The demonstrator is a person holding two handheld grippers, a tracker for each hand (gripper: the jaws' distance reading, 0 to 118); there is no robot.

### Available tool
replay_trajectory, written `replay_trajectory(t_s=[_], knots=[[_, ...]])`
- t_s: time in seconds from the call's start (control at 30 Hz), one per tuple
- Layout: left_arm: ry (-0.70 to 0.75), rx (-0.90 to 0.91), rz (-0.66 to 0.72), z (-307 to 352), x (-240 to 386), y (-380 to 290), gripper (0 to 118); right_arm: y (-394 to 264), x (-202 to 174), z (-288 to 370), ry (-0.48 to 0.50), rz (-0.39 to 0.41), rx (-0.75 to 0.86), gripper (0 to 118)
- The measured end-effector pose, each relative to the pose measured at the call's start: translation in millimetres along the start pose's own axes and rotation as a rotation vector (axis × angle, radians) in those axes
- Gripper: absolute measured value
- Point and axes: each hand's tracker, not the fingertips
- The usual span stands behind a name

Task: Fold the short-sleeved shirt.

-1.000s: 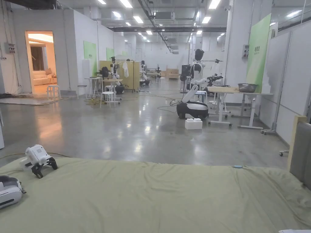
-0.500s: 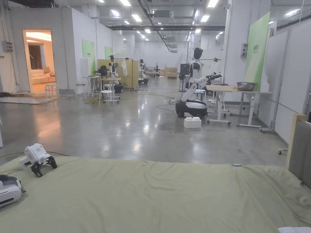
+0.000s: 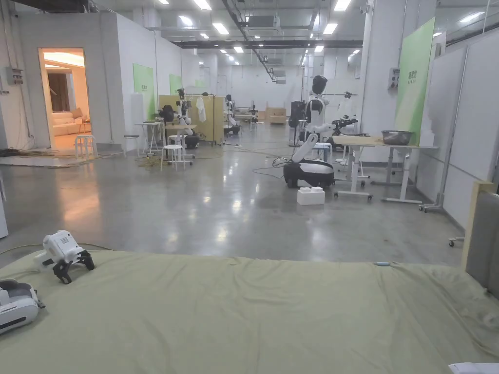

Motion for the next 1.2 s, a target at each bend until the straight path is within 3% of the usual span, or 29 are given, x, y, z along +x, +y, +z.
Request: replay_trajectory(t_s=[0.37,0.47,0.57,0.8,0.97,1.2], knots=[[-0.003,-0.004,0.016,0,-3,0,118,9,-5,-3,0.009,-0.014,-0.061,118],[0.001,-0.004,0.02,-1,-3,1,118,12,-13,0,-0.026,0.017,-0.05,118],[-0.002,-0.006,0.026,-1,-3,1,118,15,-14,2,0.017,0.039,-0.045,118],[-0.016,-0.016,0.026,-2,-1,0,118,20,-14,3,0.058,-0.025,-0.05,118],[-0.016,-0.01,0.031,-1,-2,3,118,34,-23,5,-0.102,-0.13,-0.143,118],[-0.021,0.005,0.041,1,-1,6,118,36,-22,2,-0.111,-0.184,-0.19,118]])
